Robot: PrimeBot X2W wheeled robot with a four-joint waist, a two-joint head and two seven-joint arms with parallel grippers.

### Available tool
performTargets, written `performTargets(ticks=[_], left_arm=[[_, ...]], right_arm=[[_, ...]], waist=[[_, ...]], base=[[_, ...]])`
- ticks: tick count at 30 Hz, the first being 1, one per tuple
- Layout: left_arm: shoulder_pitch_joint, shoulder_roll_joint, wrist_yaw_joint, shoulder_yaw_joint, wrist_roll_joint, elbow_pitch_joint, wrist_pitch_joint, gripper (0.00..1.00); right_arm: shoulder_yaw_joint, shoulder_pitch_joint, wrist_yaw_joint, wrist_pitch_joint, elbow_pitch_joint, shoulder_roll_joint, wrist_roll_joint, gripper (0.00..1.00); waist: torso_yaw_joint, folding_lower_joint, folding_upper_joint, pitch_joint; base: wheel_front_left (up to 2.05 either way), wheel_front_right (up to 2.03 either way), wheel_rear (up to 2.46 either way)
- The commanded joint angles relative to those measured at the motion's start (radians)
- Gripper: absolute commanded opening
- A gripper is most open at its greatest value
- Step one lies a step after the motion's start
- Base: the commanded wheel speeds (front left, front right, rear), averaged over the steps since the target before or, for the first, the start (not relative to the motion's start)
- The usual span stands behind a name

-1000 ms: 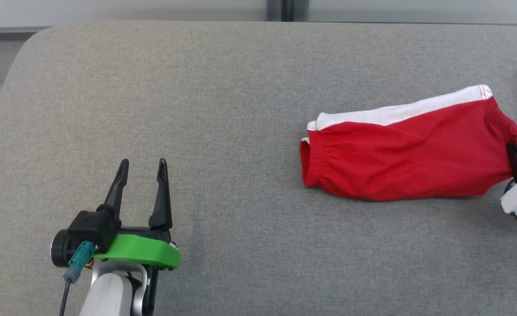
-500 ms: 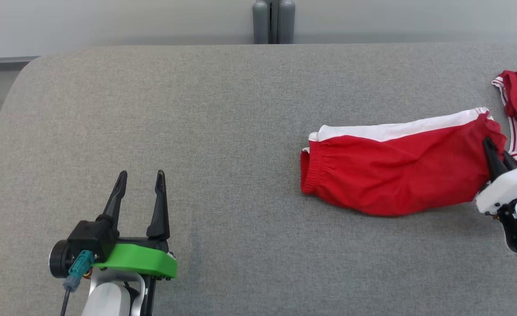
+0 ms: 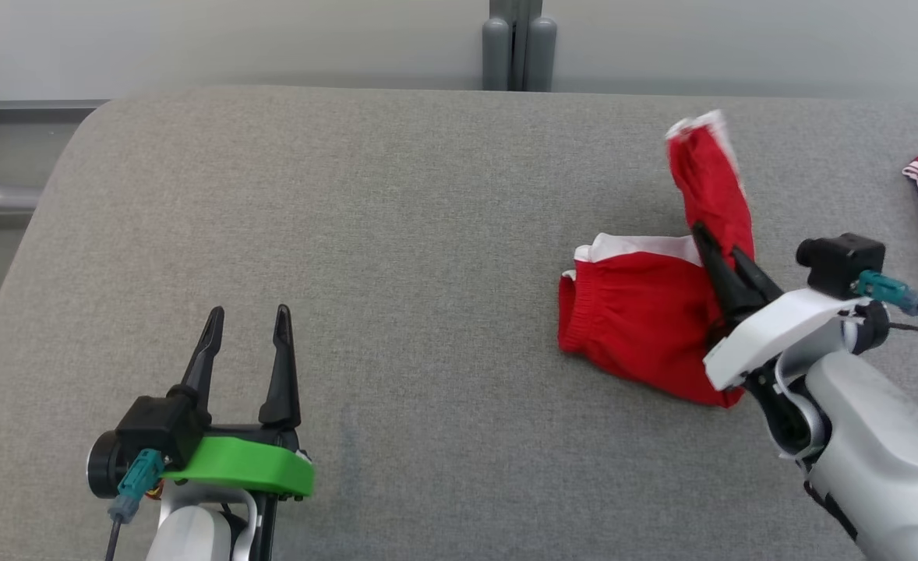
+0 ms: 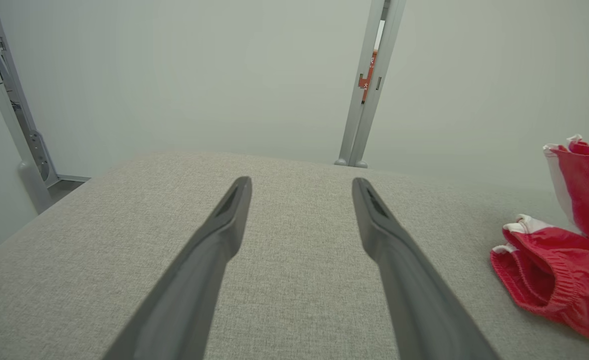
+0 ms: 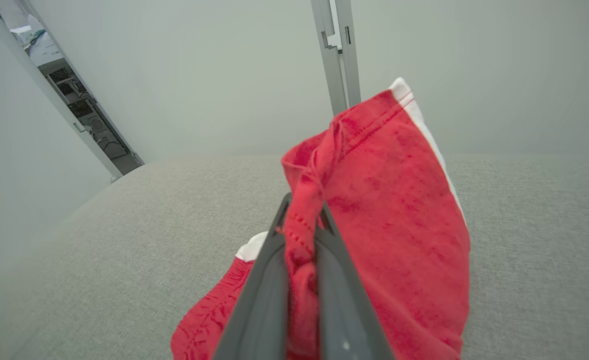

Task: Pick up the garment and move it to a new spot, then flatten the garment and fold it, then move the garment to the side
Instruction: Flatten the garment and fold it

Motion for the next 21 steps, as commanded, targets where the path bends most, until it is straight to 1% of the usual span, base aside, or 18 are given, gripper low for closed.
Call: performTargets(ticks=[1,5,13,14,15,16,18,21], left_arm=[[0.014,0.003,0.004,-0.003,-0.010,-0.003,-0.003,1.00],[0.012,0.003,0.013,-0.016,-0.030,-0.007,-0.003,1.00],[0.010,0.003,0.026,-0.034,-0.041,-0.010,-0.003,1.00],[0.010,0.003,0.028,-0.035,-0.041,-0.010,-0.003,1.00],[0.010,0.003,0.028,-0.036,-0.042,-0.010,-0.003,1.00],[0.011,0.003,0.028,-0.036,-0.043,-0.010,-0.003,1.00],[0.015,0.003,0.030,-0.035,-0.044,-0.011,-0.003,1.00],[0.019,0.003,0.033,-0.035,-0.048,-0.013,-0.003,1.00]], right_arm=[[0.018,0.025,-0.001,-0.004,-0.010,0.009,-0.013,0.00],[0.071,0.066,-0.001,0.000,-0.013,0.037,-0.029,0.00],[0.080,0.095,-0.001,-0.003,0.041,0.123,-0.032,0.00],[0.076,0.095,-0.001,-0.003,0.043,0.128,-0.036,0.14],[0.070,0.095,-0.001,-0.004,0.041,0.131,-0.043,0.84],[0.066,0.098,-0.001,-0.004,0.039,0.134,-0.047,1.00],[0.045,0.103,-0.001,-0.004,0.022,0.134,-0.053,1.00],[-0.007,0.114,-0.001,-0.004,-0.016,0.113,-0.068,1.00]], waist=[[0.016,0.0000,0.0000,0.002],[0.041,0.0000,0.0000,0.008],[0.064,0.0000,0.0000,0.017],[0.064,0.0000,0.0000,0.017],[0.064,0.0000,0.0000,0.017],[0.064,0.0000,0.0000,0.017],[0.061,0.0000,0.0000,0.015],[0.053,0.0000,0.0000,0.013]], base=[[0.00,0.00,0.00],[0.00,0.00,0.00],[0.00,0.00,0.00],[0.00,0.00,0.00],[0.00,0.00,0.00],[0.00,0.00,0.00],[0.00,0.00,0.00],[0.00,0.00,0.00]])
